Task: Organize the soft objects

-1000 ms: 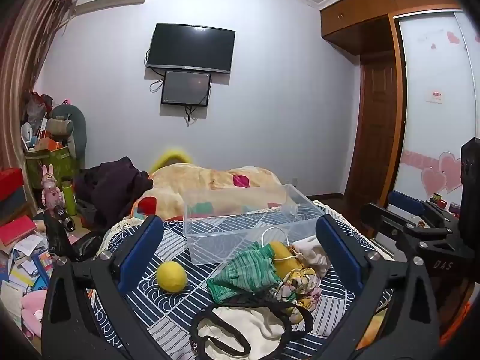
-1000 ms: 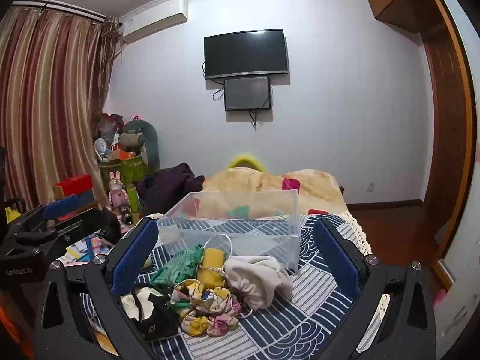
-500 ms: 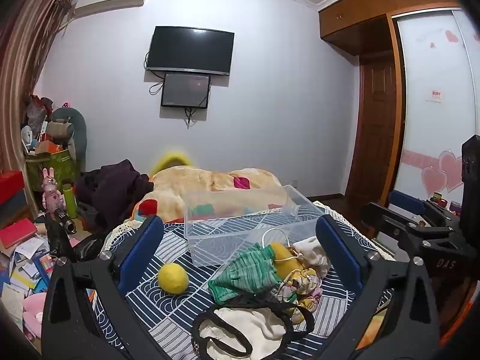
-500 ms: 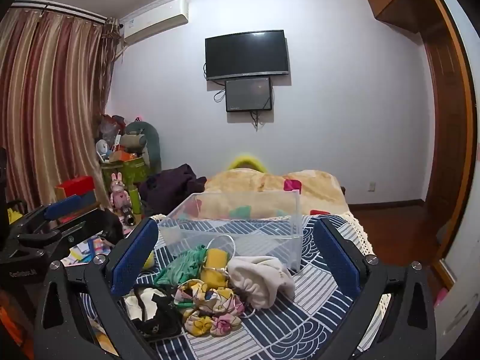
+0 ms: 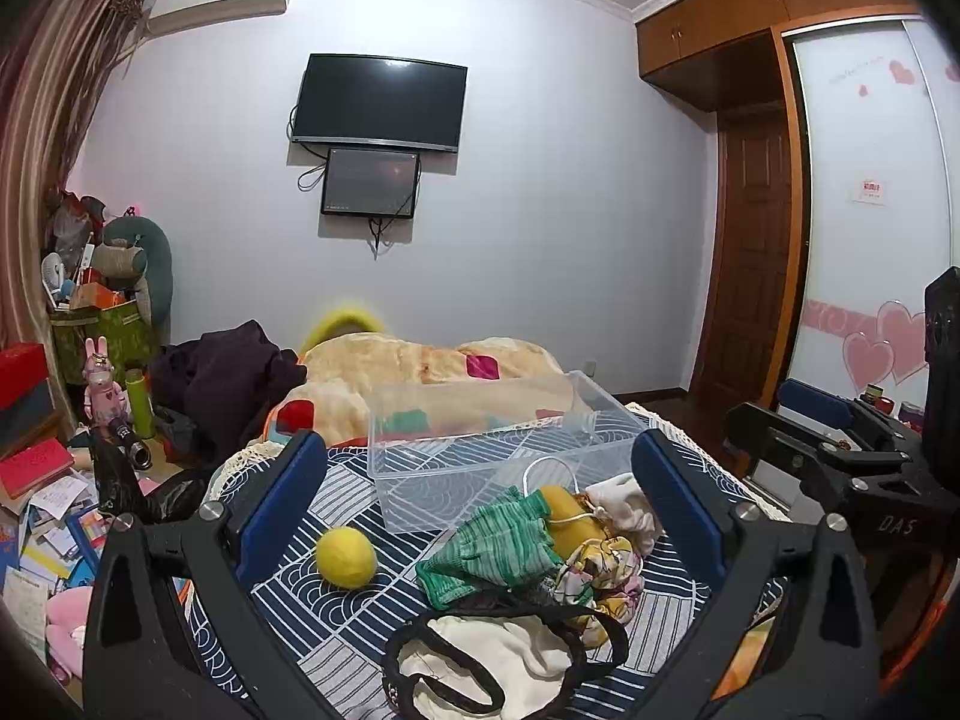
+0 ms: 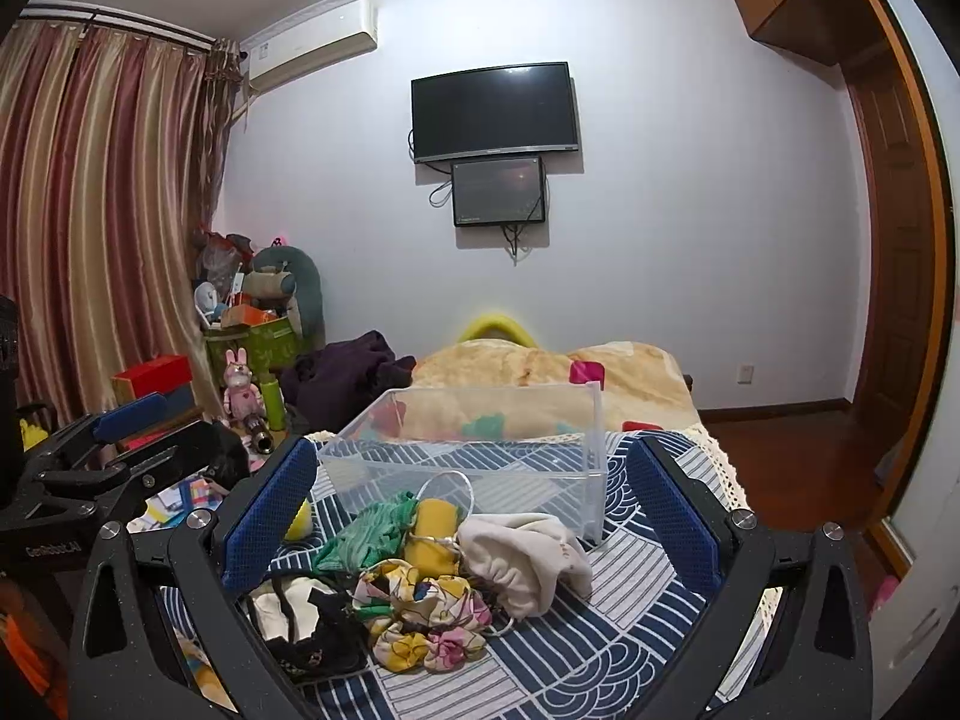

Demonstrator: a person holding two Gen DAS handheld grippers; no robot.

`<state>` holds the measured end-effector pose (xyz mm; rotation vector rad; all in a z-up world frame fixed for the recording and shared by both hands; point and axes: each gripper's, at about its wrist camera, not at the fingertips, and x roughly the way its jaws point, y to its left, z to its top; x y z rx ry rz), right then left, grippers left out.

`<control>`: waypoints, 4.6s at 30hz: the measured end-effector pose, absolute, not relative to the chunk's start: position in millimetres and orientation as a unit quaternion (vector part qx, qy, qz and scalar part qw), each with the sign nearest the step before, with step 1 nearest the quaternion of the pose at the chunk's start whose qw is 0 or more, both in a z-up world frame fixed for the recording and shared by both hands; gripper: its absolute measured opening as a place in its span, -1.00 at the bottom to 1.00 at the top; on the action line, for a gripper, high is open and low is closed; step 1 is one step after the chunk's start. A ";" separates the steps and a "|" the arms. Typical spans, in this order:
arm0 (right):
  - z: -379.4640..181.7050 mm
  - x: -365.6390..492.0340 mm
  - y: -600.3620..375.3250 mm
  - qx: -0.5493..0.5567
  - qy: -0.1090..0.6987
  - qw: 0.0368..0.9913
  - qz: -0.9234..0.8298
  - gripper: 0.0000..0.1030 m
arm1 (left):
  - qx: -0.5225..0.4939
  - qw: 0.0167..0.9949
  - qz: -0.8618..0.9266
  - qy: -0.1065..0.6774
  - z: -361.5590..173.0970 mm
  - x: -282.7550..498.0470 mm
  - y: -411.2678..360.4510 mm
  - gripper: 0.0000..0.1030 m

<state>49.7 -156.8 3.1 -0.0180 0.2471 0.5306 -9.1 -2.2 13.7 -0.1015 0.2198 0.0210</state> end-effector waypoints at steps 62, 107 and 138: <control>-2.7 49.9 -152.9 -0.013 0.129 0.955 0.265 1.00 | -0.046 0.992 0.008 0.121 -1.8 -1.7 1.0 1.00; -59.8 118.1 -177.9 -0.010 0.294 0.913 0.282 -0.71 | -0.088 0.945 0.028 0.314 -83.2 88.3 84.5 -0.14; 19.5 164.9 -124.9 -0.043 0.190 0.940 0.281 -0.71 | -0.096 0.946 -0.036 0.307 -19.8 189.2 64.1 -0.14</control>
